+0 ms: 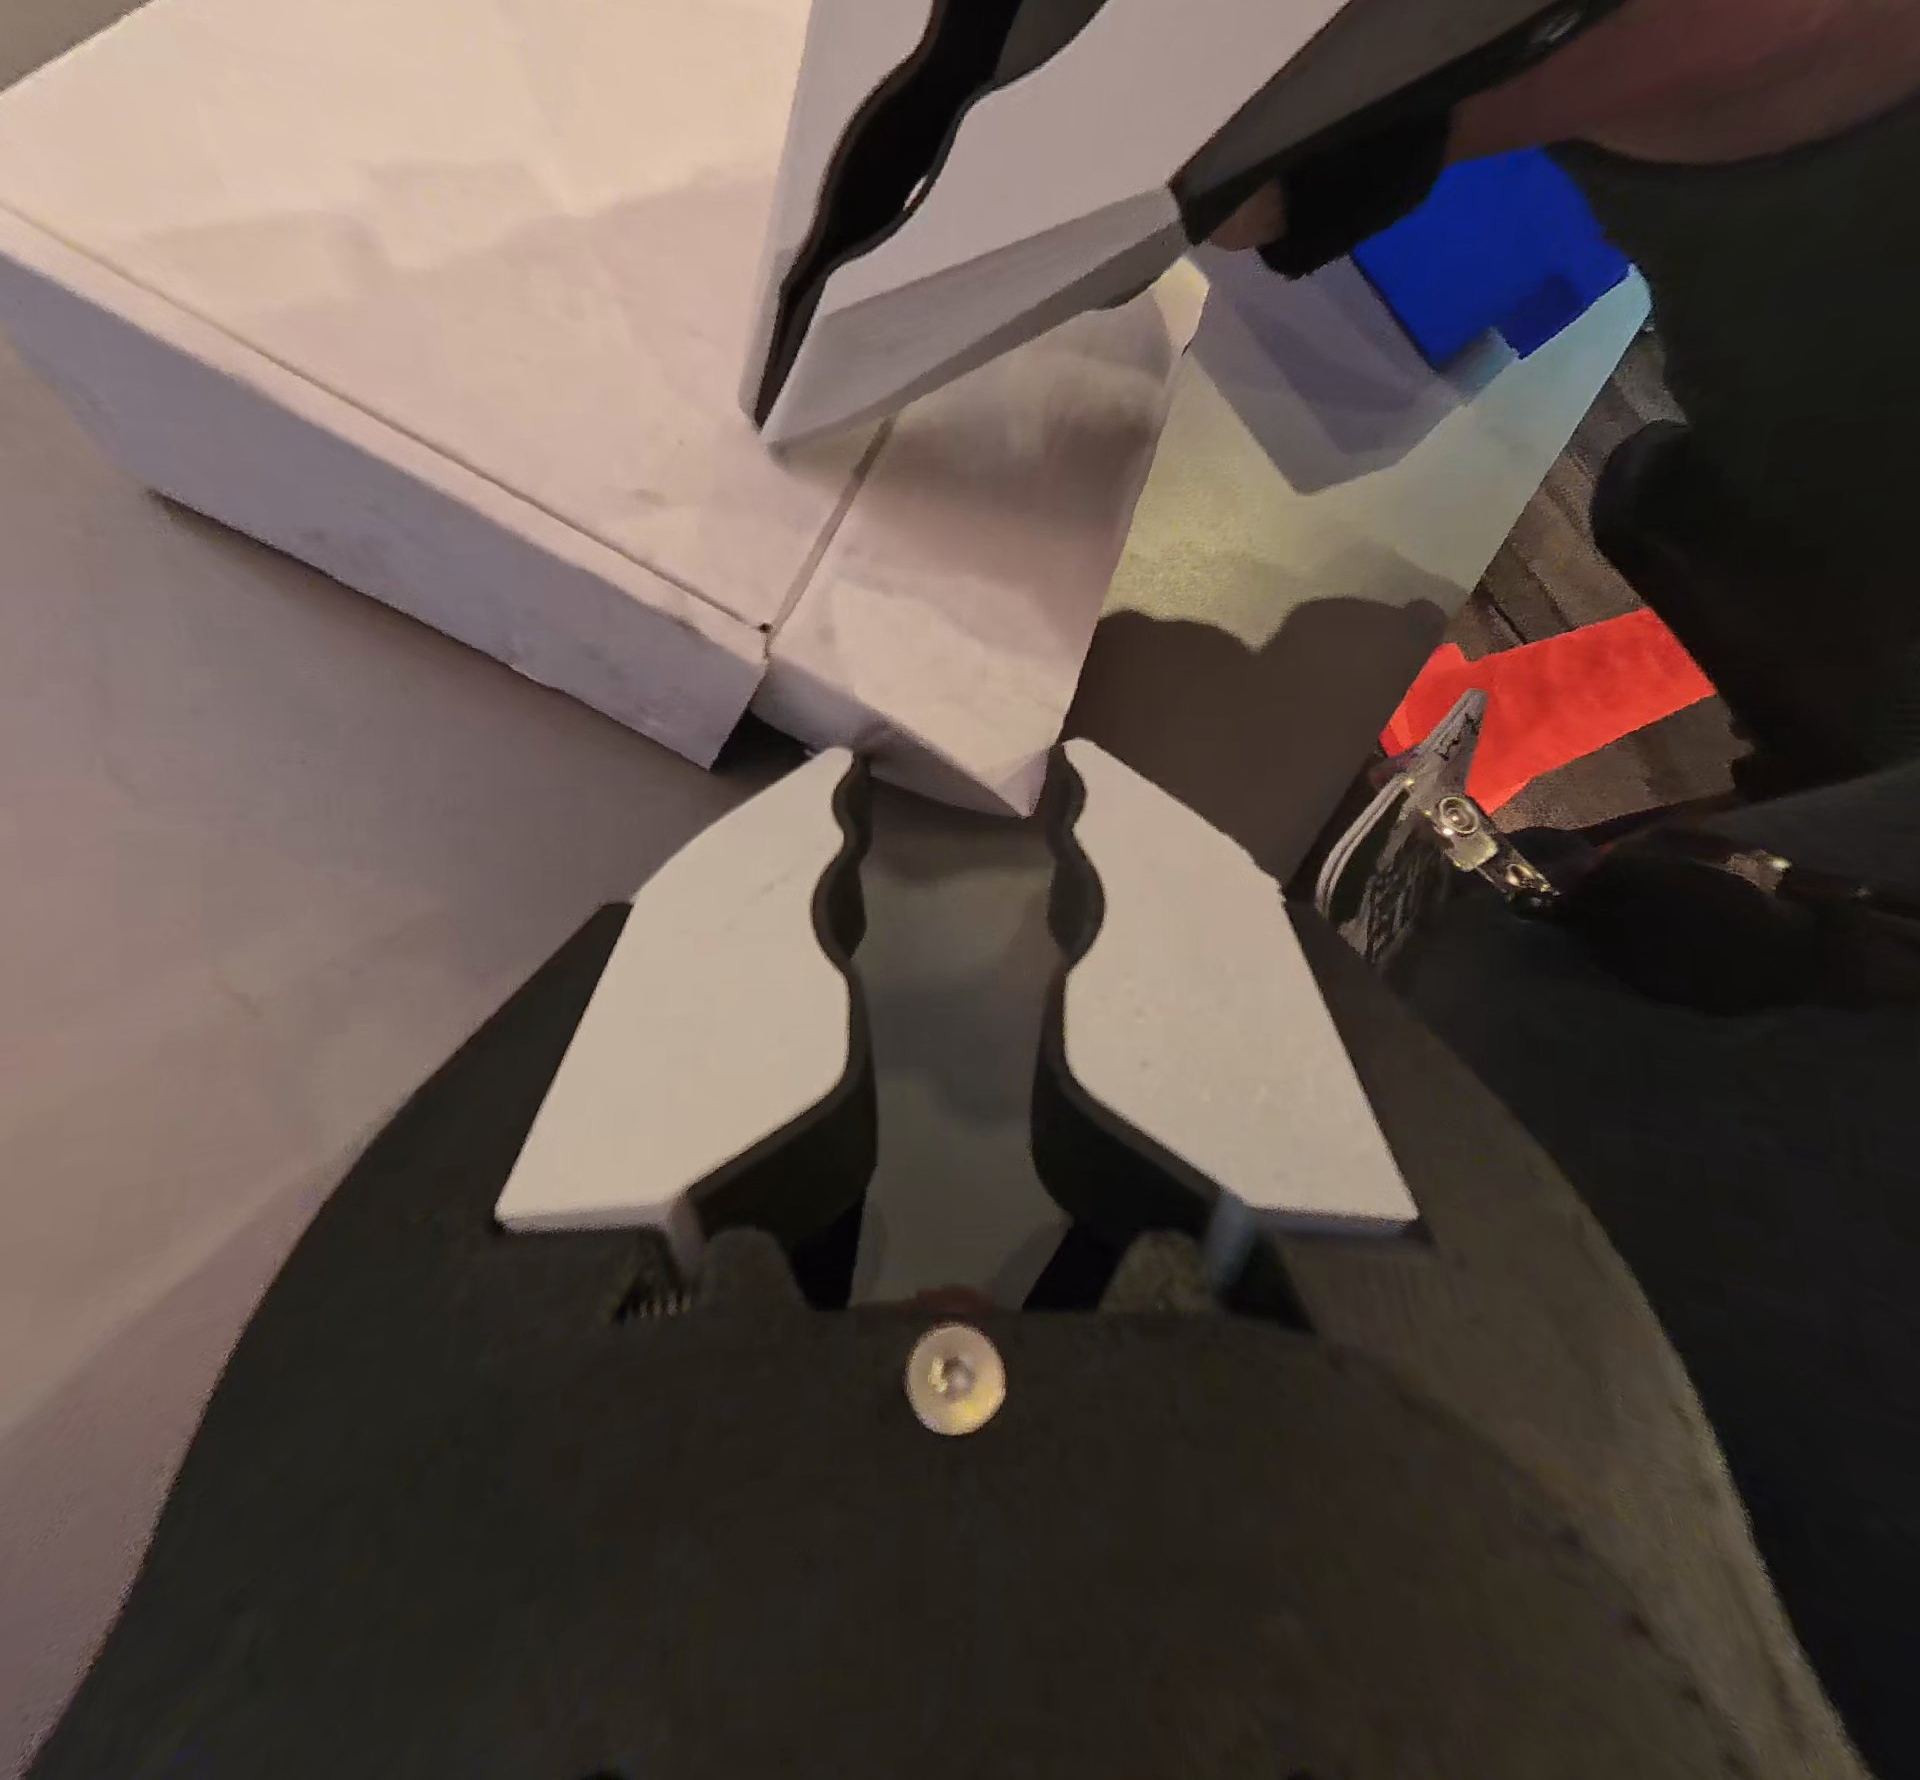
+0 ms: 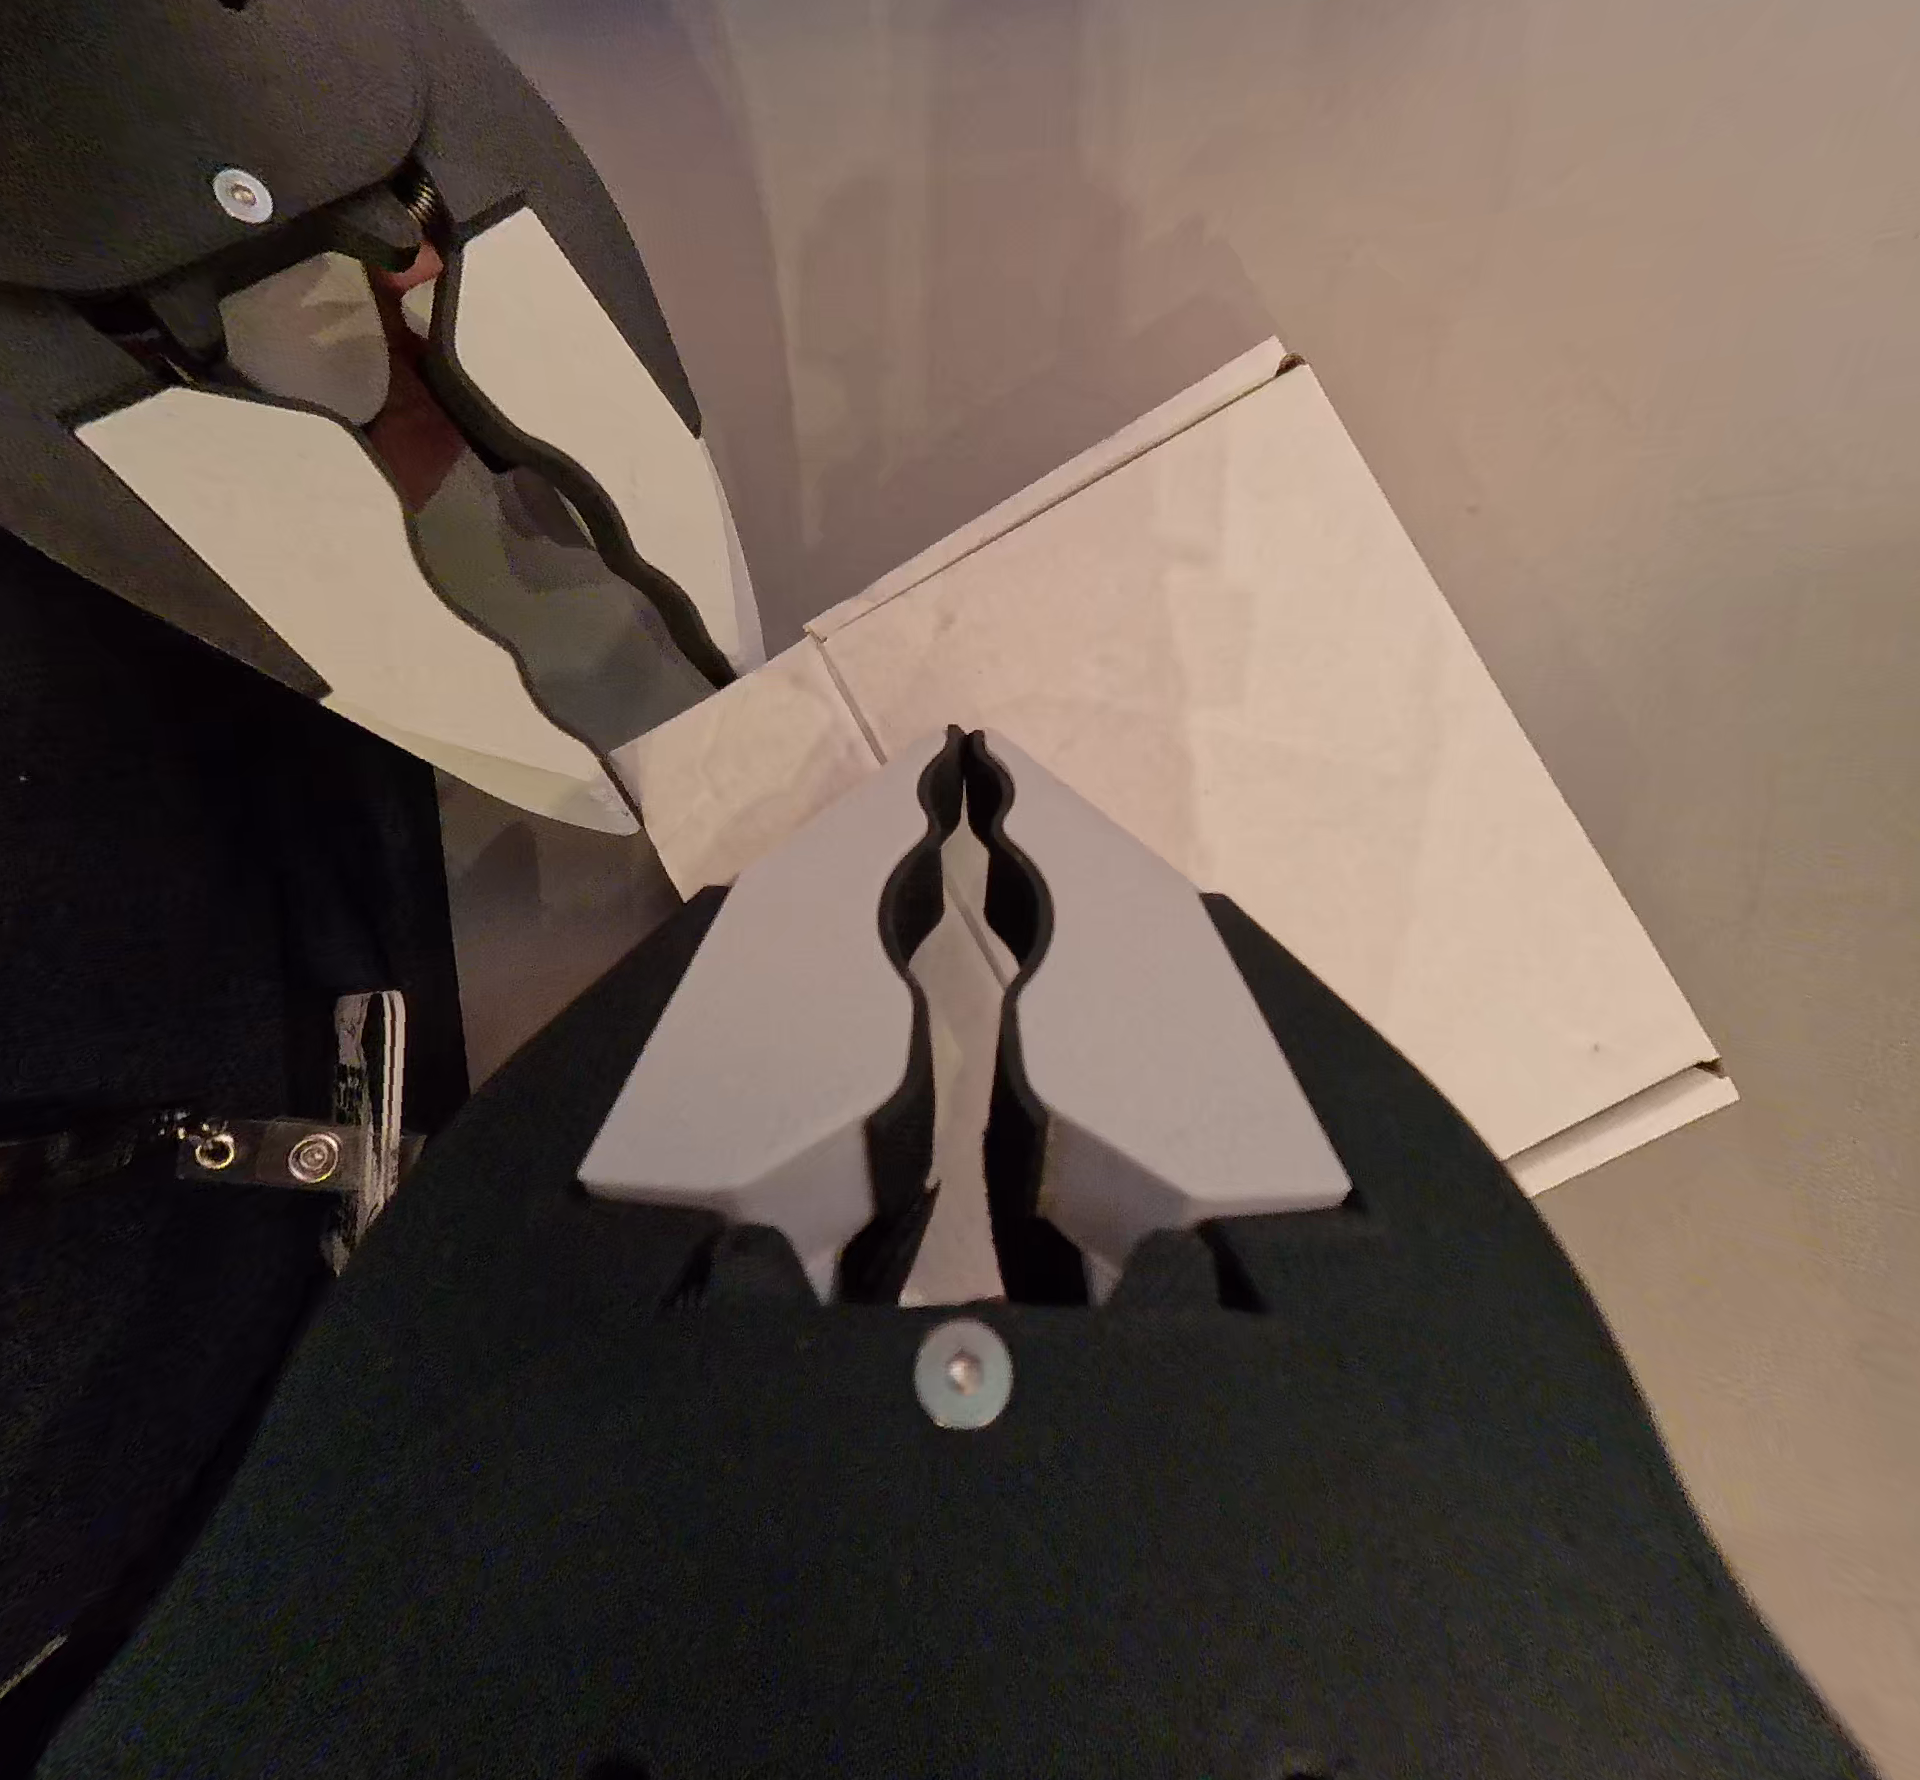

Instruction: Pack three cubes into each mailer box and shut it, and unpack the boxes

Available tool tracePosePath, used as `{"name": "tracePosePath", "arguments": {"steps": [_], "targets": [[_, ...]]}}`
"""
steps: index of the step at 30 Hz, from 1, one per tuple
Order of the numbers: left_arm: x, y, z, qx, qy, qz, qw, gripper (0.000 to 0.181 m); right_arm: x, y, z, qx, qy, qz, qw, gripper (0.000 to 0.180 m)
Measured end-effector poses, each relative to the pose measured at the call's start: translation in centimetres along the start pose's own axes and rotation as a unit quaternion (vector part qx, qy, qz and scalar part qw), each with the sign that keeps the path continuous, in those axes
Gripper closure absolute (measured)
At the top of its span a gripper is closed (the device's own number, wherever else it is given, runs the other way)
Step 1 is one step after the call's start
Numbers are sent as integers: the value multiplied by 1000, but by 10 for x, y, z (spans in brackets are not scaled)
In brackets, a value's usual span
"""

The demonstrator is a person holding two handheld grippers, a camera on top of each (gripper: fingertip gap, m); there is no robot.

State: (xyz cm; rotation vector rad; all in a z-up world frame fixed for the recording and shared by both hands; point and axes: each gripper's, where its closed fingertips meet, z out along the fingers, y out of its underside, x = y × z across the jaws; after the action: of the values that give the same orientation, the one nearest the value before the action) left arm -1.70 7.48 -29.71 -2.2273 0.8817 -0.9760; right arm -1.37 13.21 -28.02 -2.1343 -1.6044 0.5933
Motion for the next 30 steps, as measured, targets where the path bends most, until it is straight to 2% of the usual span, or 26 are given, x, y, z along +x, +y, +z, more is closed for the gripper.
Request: {"name": "tracePosePath", "arguments": {"steps": [16,19,24,28,30], "targets": [[-11,13,8,-44,-36,-2,998,152,1,0,0,3,-3,2,1000,180],[-22,18,11,-69,-63,-7,996,148,0,0,0,4,-4,2,1000,180],[-25,16,7,-60,-75,10,995,136,0,-1,-1,9,-3,3,1000,180],[-25,11,0,-41,-72,17,996,139,15,-5,-36,67,24,47,996,180],[-25,7,-2,-38,-72,24,996,140,37,14,-63,81,74,106,988,150]]}}
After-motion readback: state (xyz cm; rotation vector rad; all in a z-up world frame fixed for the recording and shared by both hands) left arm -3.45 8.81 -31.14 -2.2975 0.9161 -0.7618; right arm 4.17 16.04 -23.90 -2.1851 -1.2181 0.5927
